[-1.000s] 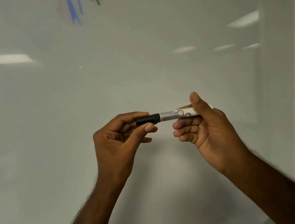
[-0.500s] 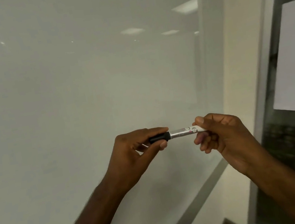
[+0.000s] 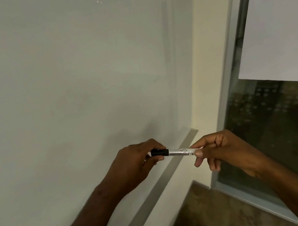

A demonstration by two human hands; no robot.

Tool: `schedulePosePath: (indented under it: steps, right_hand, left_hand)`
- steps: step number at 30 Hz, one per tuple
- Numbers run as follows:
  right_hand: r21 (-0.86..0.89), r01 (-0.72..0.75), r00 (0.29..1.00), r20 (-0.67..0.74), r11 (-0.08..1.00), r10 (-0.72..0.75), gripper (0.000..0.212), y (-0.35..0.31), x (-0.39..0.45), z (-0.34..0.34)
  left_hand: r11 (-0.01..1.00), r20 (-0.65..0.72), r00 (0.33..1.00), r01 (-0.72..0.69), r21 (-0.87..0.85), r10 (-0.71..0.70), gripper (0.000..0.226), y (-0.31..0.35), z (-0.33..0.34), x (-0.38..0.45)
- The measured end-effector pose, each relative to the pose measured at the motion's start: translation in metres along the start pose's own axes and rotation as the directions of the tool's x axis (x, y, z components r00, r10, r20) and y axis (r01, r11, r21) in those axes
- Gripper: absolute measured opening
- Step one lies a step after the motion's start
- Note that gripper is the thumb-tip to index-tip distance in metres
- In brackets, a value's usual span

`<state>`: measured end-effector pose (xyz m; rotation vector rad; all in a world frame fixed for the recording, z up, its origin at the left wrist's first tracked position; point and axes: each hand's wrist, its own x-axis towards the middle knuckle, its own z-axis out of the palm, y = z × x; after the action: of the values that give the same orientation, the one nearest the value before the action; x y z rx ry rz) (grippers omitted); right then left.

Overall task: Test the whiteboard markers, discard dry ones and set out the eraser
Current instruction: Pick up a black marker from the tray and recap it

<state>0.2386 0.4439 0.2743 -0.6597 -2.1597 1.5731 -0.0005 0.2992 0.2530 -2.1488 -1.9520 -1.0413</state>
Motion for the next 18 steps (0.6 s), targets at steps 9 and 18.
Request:
schedulePosePath:
  steps: [9,18]
  right_hand:
    - [-0.268,-0.046,0.998,-0.052,0.962,0.033,0.006,0.101,0.009,-0.025]
    - [-0.423,-0.173,0.984,-0.108,0.889,0.140,0.010,0.207,0.010,-0.022]
  left_hand:
    - [1.000,0.111,0.994,0.015,-0.002,-0.015,0.024,-0.039,0.109,-0.005]
    - [1.000,0.194,0.981,-0.008,-0.004,0.008,0.020,-0.073,0.216,-0.021]
